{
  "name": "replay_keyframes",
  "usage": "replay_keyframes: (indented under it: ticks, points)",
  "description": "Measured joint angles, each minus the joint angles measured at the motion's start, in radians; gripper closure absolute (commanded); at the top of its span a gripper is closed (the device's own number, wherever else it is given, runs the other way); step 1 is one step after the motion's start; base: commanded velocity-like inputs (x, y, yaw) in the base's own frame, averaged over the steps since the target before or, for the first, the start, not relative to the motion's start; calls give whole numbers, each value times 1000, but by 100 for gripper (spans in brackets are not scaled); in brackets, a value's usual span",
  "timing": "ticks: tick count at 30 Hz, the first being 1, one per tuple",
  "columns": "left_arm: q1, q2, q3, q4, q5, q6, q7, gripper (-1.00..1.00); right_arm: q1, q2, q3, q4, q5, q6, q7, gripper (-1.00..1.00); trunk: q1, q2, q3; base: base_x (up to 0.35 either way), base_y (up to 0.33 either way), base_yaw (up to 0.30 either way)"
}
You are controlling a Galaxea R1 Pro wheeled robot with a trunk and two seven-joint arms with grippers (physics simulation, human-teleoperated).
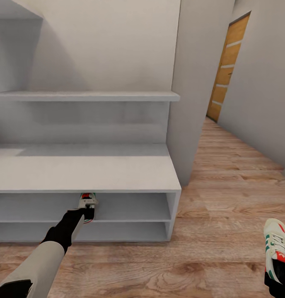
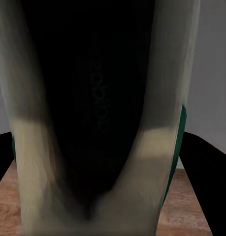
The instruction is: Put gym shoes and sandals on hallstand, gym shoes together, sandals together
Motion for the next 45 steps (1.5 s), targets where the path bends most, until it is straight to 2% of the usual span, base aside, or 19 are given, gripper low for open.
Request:
replay_keyframes:
  ticks: [10, 37, 38, 45]
  points:
    - [0, 0, 0, 3, 0, 0, 0, 100, 0, 0, 0, 0, 0, 0, 0, 100, 0, 0, 0, 148, 0, 0]
    - [3, 1, -2, 6, 0, -2, -1, 100, 0, 0, 1, 1, 0, 0, 0, 100, 0, 0, 0, 42, 0, 0]
    - [3, 1, -1, 6, -1, -2, 0, -100, 0, 0, 1, 1, 0, 0, 0, 100, 0, 0, 0, 0, 0, 0]
    - [2, 3, -2, 8, -2, -2, 0, -100, 0, 0, 1, 1, 0, 0, 0, 100, 0, 0, 0, 0, 0, 0]
